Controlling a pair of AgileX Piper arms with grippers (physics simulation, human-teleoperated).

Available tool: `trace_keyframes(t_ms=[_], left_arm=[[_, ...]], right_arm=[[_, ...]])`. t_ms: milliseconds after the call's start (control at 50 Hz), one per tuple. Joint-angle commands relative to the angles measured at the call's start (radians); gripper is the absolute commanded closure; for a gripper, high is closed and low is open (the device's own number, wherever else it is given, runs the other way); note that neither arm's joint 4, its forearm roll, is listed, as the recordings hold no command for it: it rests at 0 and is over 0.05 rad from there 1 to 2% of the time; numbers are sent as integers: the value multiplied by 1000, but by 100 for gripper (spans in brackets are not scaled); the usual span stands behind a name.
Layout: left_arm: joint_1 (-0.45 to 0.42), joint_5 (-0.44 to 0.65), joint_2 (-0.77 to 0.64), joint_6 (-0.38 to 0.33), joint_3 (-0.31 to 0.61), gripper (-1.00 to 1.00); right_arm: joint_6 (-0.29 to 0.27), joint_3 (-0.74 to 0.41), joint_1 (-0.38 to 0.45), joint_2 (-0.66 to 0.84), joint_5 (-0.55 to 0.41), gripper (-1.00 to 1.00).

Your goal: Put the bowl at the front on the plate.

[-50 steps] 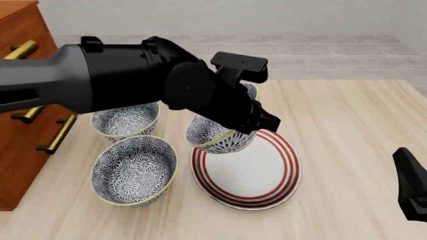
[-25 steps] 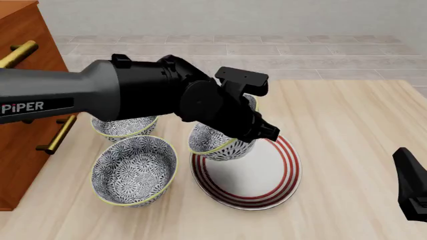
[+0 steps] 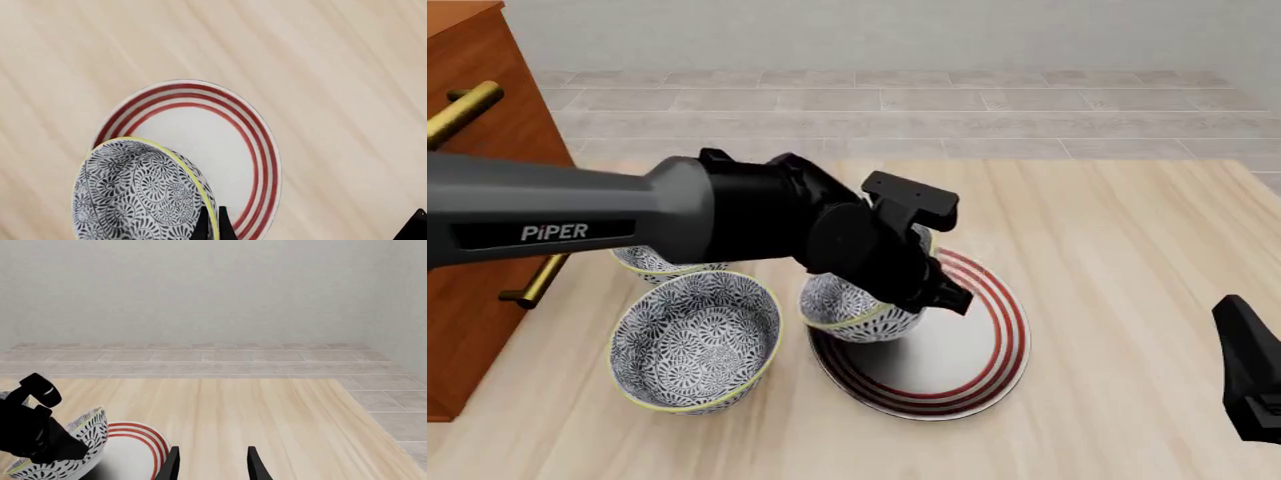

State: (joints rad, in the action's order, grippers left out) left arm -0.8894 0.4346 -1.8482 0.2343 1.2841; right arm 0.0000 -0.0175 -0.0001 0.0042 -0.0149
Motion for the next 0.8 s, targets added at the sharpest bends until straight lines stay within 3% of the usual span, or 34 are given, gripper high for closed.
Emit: trace_keyframes(t_ms=[20,520,540,800], left_arm=[[-3,-13,-18,-13,-6,100],[8,-40,-56,-12,-10,100],[5,-35,-58,-15,-10,-100],[2,-34,-57,-12,-21,-100]], right_arm=[[0,1,0,-2,0,-100],[0,1,0,-2,0,-100],[0,1,0,-2,0,-100],[0,1,0,-2,0,-100]])
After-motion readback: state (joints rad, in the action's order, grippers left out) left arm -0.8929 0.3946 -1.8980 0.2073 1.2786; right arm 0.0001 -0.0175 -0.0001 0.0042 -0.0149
